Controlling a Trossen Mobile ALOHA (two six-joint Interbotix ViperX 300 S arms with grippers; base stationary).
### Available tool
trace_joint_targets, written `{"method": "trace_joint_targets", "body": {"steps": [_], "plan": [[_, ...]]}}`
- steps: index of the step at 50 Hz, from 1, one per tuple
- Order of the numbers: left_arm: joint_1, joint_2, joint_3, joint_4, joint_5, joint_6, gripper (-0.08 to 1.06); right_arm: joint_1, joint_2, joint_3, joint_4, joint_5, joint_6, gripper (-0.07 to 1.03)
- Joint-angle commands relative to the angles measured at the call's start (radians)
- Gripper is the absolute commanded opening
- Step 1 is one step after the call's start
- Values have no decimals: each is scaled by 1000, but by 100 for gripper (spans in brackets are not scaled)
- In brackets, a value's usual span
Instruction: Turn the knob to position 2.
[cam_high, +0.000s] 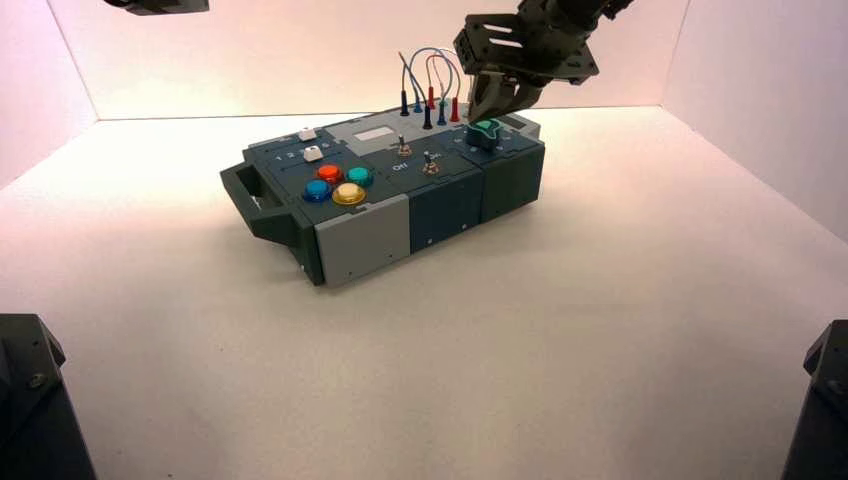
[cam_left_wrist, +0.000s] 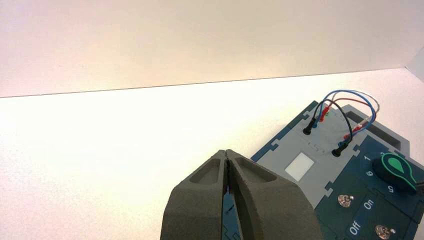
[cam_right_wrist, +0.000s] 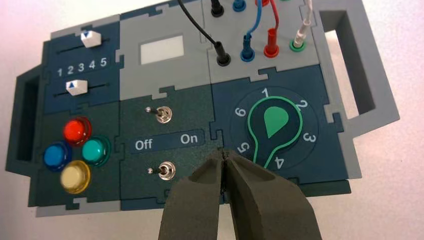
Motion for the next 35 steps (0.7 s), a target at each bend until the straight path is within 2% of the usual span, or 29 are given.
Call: {"method": "trace_joint_targets", "body": {"steps": [1,11,23,35], "plan": [[2,-3,-12,2,-9,-2,-3,-2,-5,-25,-2,-3,-5,-2],[2,-2,-12,2,-9,0,-3,-9,-2,-29,-17,-3,-5,-2],[2,-2,-12,0,-9,0,-3,-51,20,-31,-18,-3,-5,-2],[2,-3,-12,0,-9,0,-3,-52,48,-43,-21,-3,-5,-2]]}}
